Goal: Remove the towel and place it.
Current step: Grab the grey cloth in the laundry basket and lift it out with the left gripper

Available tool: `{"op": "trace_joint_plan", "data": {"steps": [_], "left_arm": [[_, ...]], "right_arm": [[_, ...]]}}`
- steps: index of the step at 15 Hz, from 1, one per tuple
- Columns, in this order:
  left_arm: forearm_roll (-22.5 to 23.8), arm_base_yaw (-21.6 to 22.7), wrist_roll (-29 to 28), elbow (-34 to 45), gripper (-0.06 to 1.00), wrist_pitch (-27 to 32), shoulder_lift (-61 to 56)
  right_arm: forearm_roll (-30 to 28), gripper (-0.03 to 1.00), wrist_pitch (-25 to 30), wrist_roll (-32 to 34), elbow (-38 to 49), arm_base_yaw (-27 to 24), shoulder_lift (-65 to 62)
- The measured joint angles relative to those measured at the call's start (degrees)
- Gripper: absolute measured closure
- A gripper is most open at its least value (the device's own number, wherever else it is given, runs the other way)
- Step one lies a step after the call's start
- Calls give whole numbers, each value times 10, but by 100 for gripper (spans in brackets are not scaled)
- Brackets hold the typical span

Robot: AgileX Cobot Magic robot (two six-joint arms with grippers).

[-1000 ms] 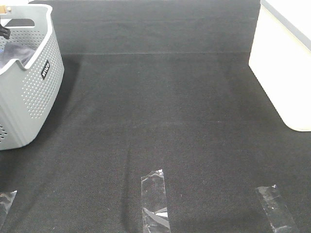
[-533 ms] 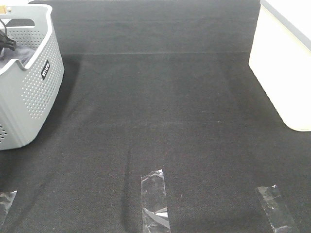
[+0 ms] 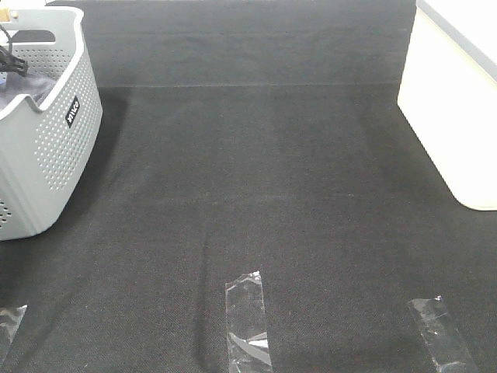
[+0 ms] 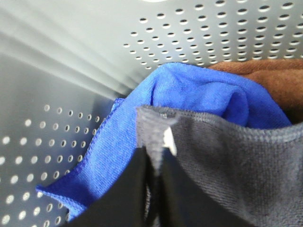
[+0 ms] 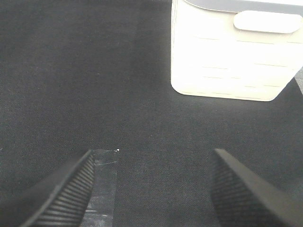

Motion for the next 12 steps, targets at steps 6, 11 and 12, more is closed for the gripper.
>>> {"op": "trace_joint_plan", "data": {"steps": [6,11,12], "left_arm": [[-9,0,2,0,94,26,-17],[-62,0,14,0,94,70,-100],[-79,0,30,0,94,82,-121]], "right_arm": [[0,32,0,0,0,0,0],[0,32,0,0,0,0,0],[0,32,0,0,0,0,0]]}}
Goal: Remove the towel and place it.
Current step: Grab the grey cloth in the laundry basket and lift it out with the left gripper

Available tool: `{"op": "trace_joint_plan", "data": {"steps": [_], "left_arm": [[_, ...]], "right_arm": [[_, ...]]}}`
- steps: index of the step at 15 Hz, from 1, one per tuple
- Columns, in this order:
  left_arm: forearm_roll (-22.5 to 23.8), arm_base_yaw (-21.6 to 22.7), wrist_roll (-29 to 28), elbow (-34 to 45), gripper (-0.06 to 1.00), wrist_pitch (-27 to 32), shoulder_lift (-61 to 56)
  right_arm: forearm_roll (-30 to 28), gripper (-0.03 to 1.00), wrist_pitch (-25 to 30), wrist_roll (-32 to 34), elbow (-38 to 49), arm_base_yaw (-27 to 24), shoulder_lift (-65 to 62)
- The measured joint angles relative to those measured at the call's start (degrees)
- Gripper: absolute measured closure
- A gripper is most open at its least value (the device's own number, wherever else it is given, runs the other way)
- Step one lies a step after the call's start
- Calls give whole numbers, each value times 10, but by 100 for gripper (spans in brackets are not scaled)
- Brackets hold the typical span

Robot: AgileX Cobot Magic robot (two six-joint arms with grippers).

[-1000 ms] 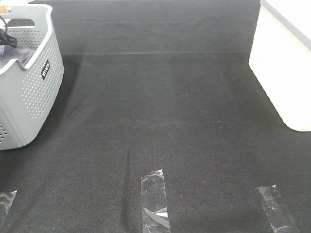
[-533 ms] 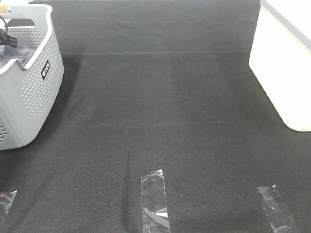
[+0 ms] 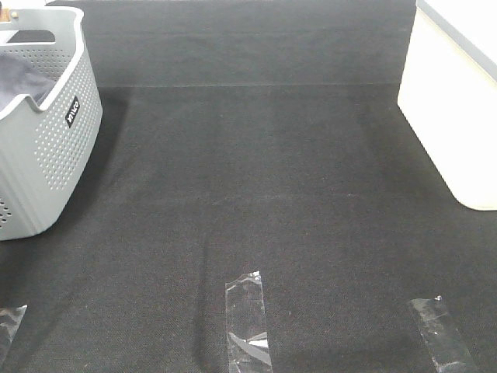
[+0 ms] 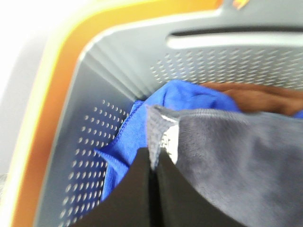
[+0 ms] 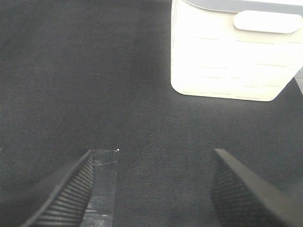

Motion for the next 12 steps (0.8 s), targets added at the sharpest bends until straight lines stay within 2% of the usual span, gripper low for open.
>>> {"op": "trace_joint_plan", "data": {"steps": [2,4,7,8,10,12], "left_arm": [[-43,0,32,0,94,16,-38],[-117,0,84,0,94,33,-87],[-209,0,129,0,94,36,-152],[-209,0,129,0,94,36,-152],[-251,-5,159,0,94,38,-198],[-269,-38,178,0,94,45,-245]], "right_arm": [[0,32,0,0,0,0,0],[0,32,0,0,0,0,0],[0,32,0,0,0,0,0],[0,32,0,0,0,0,0],[0,32,0,0,0,0,0],[0,32,0,0,0,0,0]]}}
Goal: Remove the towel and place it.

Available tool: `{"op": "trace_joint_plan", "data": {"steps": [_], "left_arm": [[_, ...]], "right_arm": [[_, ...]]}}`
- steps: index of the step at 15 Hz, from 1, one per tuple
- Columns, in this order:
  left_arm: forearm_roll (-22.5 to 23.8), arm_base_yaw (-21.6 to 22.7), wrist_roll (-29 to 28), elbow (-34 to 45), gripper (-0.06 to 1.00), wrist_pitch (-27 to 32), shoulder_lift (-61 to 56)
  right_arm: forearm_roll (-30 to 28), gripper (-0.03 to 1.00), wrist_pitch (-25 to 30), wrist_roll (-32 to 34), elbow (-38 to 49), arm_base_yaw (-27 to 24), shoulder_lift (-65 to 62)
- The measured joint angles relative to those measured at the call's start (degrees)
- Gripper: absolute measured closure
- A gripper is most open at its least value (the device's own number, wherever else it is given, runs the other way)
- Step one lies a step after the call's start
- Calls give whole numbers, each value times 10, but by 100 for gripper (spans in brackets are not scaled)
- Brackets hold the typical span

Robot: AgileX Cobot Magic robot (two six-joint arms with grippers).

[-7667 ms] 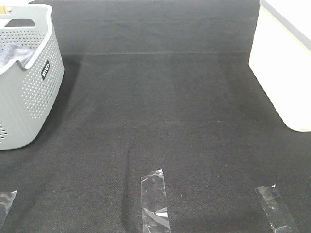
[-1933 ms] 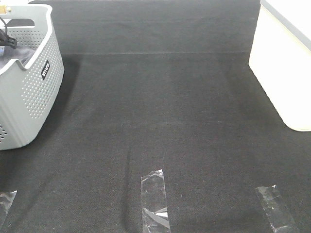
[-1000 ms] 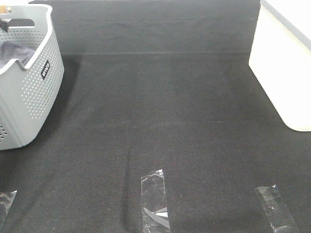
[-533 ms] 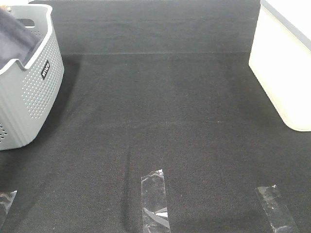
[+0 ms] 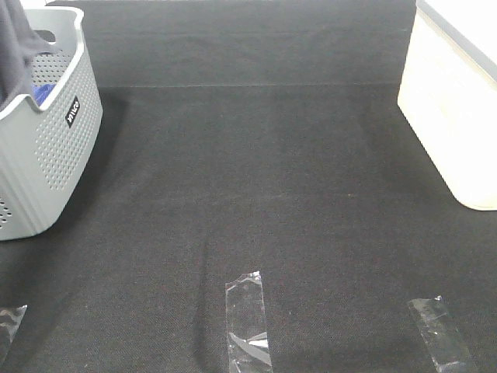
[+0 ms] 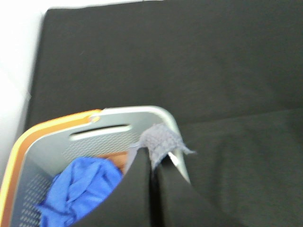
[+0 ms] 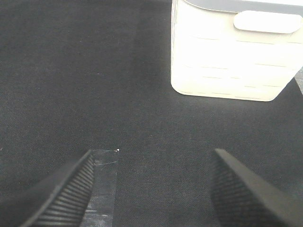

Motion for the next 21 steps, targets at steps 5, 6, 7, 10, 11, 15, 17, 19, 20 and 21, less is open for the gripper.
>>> {"op": "trace_joint_plan", "data": {"steps": [5,6,7,10,11,15,17,19,20,21], "left_arm": [[-4,-123,36,0,94,58,-46],[-5,-147,37,0,94,69,-48],[-5,-170,41,0,94,81,-48],[-6,-236,48,0,94,111,-48],[-6,-255,49,0,94,115,-48],[-6,-321,51,0,94,118,-48],[-6,-347,61,0,94,105,-48],[-7,-359,61,0,94,84,-48],[-7,-359,61,0,94,80,-48],[-7,-359,60,0,94,78,-47]], "right_arm": [[0,32,0,0,0,0,0],[0,32,0,0,0,0,0],[0,32,0,0,0,0,0],[0,32,0,0,0,0,0],[2,32,0,0,0,0,0],[119,32,-2,-40,0,0,68],[152,34,-1,-80,0,0,137],[180,34,-2,-119,-2,0,228],[210,35,-15,-142,-4,0,268],[246,35,-37,-175,-4,0,308]]}}
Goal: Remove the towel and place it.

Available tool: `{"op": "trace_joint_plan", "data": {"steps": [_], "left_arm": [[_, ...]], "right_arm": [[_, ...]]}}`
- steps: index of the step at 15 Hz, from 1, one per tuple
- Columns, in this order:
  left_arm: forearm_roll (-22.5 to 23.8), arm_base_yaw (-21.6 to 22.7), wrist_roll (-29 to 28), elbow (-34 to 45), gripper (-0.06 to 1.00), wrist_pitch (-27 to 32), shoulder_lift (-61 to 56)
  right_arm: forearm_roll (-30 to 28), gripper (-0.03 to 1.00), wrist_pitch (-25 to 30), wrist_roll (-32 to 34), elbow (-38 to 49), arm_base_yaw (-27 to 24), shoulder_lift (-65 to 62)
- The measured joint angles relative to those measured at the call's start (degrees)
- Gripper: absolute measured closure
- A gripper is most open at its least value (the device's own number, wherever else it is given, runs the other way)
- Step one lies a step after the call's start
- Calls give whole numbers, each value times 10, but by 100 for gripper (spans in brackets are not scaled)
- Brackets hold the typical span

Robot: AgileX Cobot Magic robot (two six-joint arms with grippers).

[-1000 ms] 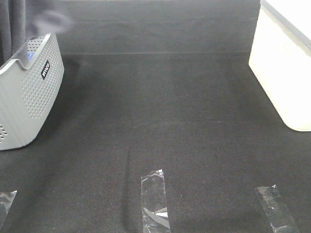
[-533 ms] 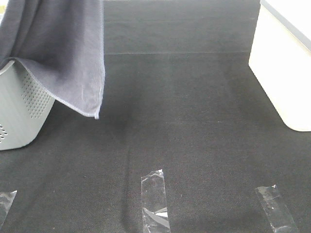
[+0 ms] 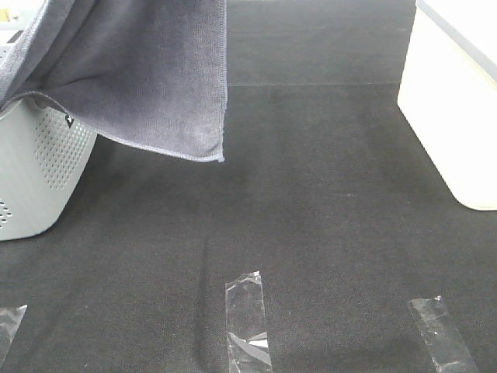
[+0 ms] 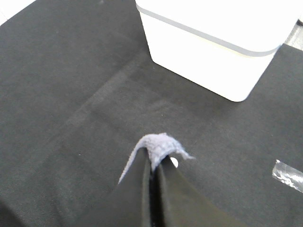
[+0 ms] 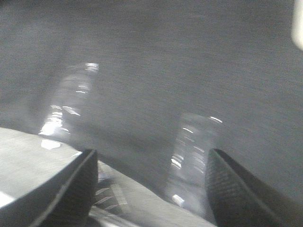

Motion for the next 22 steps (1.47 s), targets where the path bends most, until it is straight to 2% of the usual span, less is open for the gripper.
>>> {"op": "trace_joint_plan", "data": {"steps": [1,3,5,7,8,11,13,17,19,21,22], "left_arm": [[0,0,-4,0,94,-1,2],[-14,0,-9,0,94,-1,13],[-19,0,-10,0,94,-1,25],[-30,0,-10,0,94,-6,37],[-42,0,-10,0,94,-17,44],[-67,0,-10,0,94,-56,59],[-80,0,-10,0,94,-101,65],[-92,0,-10,0,94,-147,66],[-93,0,-10,0,94,-155,69],[-94,0,-10,0,94,-156,69],[-94,0,-10,0,94,-159,69]], "right_arm": [[44,35,-25,-52,0,0,44],[166,35,-65,-198,0,0,127],[300,35,-64,-396,0,0,205],[434,35,-37,-597,0,0,295],[489,35,-18,-669,0,0,335],[641,35,49,-819,-1,0,445],[686,35,72,-912,-5,0,527],[692,39,78,-935,-32,9,587],[693,39,73,-961,-64,56,628],[693,39,40,-978,-108,107,671],[693,39,3,-967,-141,119,701]]}}
